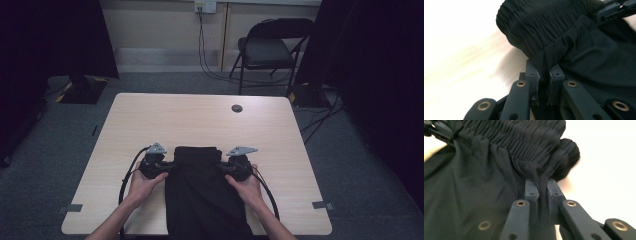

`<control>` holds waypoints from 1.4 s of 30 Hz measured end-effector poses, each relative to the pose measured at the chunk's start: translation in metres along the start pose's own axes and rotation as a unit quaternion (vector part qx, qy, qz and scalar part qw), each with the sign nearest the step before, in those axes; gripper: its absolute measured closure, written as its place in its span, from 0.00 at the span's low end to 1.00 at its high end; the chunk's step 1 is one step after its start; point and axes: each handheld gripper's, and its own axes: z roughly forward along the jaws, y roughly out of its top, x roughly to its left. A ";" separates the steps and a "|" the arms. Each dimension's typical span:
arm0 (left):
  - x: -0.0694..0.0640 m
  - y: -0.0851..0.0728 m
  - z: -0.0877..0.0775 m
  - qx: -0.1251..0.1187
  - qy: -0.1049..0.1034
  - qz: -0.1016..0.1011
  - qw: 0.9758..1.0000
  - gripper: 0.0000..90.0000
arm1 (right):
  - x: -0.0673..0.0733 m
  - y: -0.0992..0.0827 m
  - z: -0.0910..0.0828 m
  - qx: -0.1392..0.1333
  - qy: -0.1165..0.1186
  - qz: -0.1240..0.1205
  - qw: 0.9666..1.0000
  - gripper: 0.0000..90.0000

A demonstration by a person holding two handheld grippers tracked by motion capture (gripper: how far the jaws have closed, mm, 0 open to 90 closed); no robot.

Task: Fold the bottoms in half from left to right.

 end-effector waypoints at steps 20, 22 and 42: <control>0.009 0.076 -0.032 -0.136 0.024 -0.002 0.990 0.91 | -0.011 0.095 -0.040 -0.090 -0.006 -0.023 0.996 0.93; 0.010 0.090 -0.036 -0.141 0.034 0.012 0.989 0.91 | -0.016 0.114 -0.041 -0.098 -0.010 -0.025 0.995 0.93; 0.021 0.206 -0.101 -0.230 0.101 0.051 0.967 0.93 | -0.032 0.261 -0.094 -0.204 -0.051 -0.050 0.976 0.94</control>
